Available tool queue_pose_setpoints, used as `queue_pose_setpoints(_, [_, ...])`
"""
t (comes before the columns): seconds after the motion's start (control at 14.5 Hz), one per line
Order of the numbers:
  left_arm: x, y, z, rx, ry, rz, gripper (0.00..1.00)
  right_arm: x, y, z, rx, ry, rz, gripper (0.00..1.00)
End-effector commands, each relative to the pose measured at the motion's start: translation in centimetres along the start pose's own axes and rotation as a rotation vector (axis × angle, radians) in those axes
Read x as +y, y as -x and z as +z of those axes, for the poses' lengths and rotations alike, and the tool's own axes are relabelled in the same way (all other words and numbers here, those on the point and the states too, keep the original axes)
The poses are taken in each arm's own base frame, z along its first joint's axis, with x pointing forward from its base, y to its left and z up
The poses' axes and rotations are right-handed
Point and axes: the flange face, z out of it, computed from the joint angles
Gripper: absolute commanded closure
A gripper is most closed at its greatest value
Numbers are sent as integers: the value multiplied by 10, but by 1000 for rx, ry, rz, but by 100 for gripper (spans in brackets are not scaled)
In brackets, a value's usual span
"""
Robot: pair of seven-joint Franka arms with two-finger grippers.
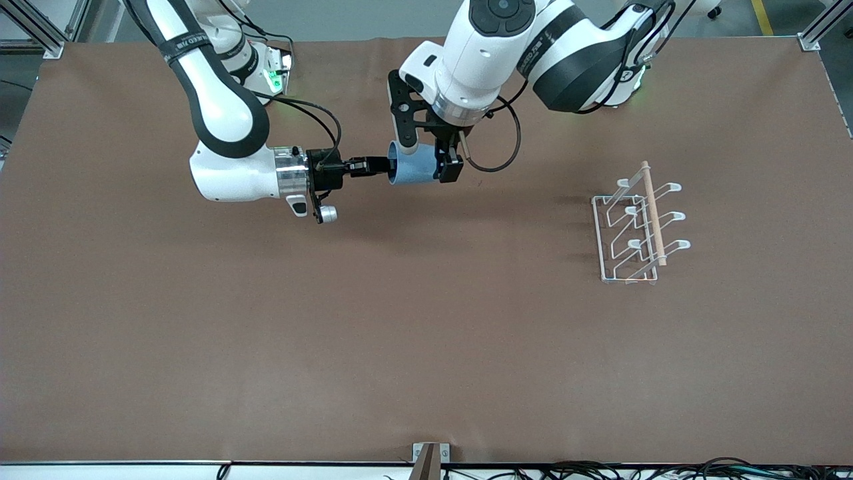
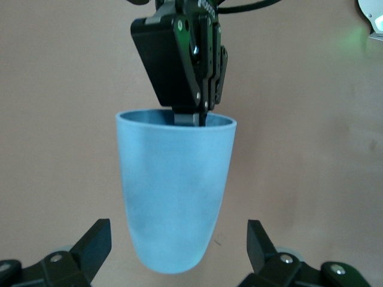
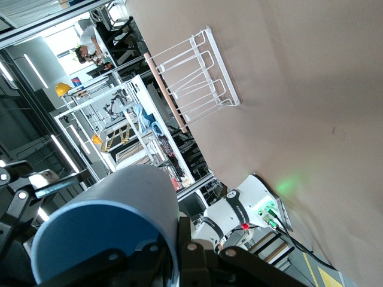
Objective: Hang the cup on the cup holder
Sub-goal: 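Grasp the cup rim with the left gripper from above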
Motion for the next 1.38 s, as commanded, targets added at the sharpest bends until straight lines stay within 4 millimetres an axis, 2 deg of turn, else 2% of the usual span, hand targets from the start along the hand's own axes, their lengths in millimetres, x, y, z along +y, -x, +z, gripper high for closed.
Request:
queue_pose_setpoints(0.0, [6, -16, 9, 21, -28, 19, 0, -2, 10, 1, 5, -15, 6, 99])
queue_pose_setpoints(0.14, [5, -20, 24, 15, -25, 29, 0, -2, 10, 1, 5, -15, 6, 99])
queue_pose_setpoints(0.34, [4, -15, 41, -24, -30, 38, 0, -2, 11, 2, 4, -14, 7, 99])
queue_pose_setpoints(0.62, [5, -5, 48, -61, -46, 44, 2, -4, 12, 4, 0, -13, 5, 99])
queue_pose_setpoints(0.76, [9, -7, 47, -62, -57, 38, 9, -4, 13, 5, -1, -13, 4, 98])
queue_pose_setpoints(0.9, [12, -9, 48, -85, -111, -19, 43, -5, 13, 4, -1, -13, 3, 98])
queue_pose_setpoints(0.97, [16, -12, 48, -97, -141, -12, 68, -5, 13, 4, -1, -13, 3, 98])
queue_pose_setpoints(1.03, [16, -12, 48, -99, -149, -11, 86, -5, 13, 4, -1, -13, 3, 98])
queue_pose_setpoints(1.17, [17, -12, 47, -97, -149, -10, 99, -5, 13, 4, -1, -13, 3, 98])
queue_pose_setpoints(1.31, [17, -13, 42, -92, -156, -10, 100, -5, 13, 4, -1, -13, 3, 98])
